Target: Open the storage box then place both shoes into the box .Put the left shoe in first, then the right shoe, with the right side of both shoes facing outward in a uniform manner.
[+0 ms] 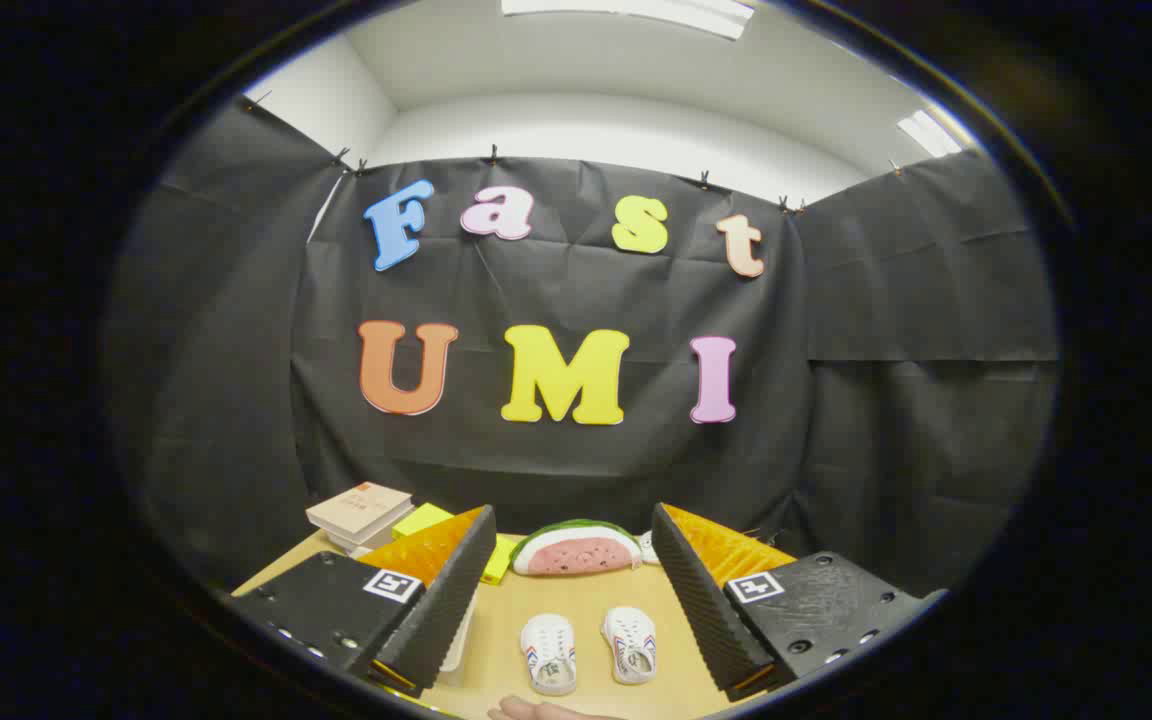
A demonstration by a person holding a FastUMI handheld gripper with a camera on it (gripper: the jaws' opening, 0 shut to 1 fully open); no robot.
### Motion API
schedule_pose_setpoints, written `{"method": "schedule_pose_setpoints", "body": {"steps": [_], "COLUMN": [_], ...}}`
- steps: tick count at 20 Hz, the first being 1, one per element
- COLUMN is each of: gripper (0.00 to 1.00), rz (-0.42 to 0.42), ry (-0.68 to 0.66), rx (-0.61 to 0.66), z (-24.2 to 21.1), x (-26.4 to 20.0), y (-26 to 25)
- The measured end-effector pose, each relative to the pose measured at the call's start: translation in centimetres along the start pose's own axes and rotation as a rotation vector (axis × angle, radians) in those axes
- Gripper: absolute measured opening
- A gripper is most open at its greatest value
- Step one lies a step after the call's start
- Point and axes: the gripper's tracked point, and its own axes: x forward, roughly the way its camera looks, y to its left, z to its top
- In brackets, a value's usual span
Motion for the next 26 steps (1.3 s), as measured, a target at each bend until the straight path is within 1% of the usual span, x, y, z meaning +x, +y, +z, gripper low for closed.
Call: {"method": "schedule_pose_setpoints", "body": {"steps": [6, 13, 19, 24, 26], "gripper": [0.95, 0.95, 0.95, 0.95, 0.95], "rz": [0.030, 0.052, 0.079, 0.093, 0.103], "ry": [0.002, -0.018, 0.000, 0.025, 0.036], "rx": [0.022, 0.009, -0.006, 0.026, 0.018], "z": [-0.3, 0.1, -0.7, -1.6, -2.0], "x": [0.3, 1.1, 1.5, 1.8, 1.9], "y": [-1.3, -3.4, -4.2, -4.6, -4.6]}}
